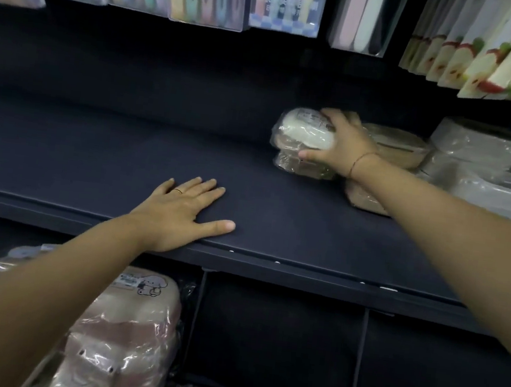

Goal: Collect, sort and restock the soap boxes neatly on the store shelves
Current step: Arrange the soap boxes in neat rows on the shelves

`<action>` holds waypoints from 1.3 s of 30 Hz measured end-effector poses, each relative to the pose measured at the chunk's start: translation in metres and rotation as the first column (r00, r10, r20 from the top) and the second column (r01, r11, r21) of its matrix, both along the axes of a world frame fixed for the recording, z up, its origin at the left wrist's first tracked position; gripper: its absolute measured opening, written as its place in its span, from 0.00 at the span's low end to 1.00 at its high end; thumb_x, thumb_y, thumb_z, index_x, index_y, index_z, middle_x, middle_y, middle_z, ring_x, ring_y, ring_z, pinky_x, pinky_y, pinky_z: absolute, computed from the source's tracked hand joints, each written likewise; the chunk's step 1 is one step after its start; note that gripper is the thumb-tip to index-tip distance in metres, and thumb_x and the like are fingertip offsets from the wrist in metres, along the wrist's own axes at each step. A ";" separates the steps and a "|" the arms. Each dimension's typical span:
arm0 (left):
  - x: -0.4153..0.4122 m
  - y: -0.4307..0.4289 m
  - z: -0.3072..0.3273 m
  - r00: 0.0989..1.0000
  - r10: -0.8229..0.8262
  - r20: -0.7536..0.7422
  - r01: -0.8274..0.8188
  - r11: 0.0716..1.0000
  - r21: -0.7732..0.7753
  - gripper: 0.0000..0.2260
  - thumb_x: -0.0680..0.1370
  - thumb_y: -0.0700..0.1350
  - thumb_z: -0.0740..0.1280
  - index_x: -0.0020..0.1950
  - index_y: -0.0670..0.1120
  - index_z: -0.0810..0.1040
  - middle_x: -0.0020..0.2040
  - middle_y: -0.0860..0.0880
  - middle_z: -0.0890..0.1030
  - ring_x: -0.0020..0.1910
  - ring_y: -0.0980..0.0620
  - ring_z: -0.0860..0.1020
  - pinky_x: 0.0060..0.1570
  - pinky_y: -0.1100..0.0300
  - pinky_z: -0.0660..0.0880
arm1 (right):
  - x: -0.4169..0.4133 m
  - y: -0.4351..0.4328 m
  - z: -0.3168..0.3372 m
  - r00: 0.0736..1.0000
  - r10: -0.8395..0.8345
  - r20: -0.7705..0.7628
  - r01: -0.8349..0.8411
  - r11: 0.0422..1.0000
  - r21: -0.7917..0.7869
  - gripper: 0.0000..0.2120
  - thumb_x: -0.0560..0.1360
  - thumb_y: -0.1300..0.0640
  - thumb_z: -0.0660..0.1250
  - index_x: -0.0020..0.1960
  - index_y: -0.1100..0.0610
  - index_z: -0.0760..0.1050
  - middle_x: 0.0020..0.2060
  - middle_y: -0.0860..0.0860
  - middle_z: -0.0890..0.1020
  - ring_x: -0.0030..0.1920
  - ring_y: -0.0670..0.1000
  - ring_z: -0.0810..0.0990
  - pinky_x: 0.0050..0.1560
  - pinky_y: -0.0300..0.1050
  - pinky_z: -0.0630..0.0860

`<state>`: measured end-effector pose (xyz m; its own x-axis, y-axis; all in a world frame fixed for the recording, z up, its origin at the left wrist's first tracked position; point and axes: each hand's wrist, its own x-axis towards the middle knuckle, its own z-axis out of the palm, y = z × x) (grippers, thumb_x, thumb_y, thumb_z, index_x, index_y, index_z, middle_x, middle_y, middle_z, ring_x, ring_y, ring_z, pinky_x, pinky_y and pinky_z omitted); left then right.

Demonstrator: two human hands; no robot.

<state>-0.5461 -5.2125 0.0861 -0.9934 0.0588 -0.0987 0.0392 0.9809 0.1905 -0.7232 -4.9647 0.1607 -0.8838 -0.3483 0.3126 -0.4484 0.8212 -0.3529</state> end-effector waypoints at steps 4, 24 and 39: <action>-0.003 -0.002 -0.002 0.999 -0.002 -0.032 0.003 1.000 0.017 0.55 0.56 0.84 0.34 0.79 0.61 0.47 0.79 0.61 0.45 0.77 0.63 0.42 0.76 0.54 0.38 | -0.033 -0.002 -0.003 1.000 -0.029 0.001 0.028 0.970 0.243 0.44 0.67 0.34 0.71 0.76 0.48 0.59 0.71 0.56 0.67 0.71 0.60 0.65 0.75 0.57 0.55; 0.028 0.012 -0.004 0.912 0.073 -0.404 -0.022 0.991 0.129 0.38 0.74 0.70 0.49 0.74 0.46 0.68 0.75 0.46 0.67 0.76 0.47 0.61 0.75 0.49 0.55 | 0.157 0.002 -0.040 0.955 0.278 -0.107 -0.292 0.942 -0.164 0.36 0.76 0.43 0.66 0.76 0.56 0.58 0.74 0.55 0.63 0.74 0.55 0.60 0.75 0.50 0.56; 0.175 0.106 -0.183 0.926 -0.234 0.295 0.252 0.968 -0.023 0.50 0.70 0.70 0.67 0.80 0.49 0.44 0.80 0.46 0.45 0.79 0.46 0.41 0.76 0.48 0.37 | 0.383 0.081 -0.370 0.618 0.086 0.782 -0.294 0.947 0.128 0.54 0.63 0.35 0.75 0.78 0.53 0.52 0.76 0.51 0.57 0.75 0.53 0.57 0.74 0.43 0.54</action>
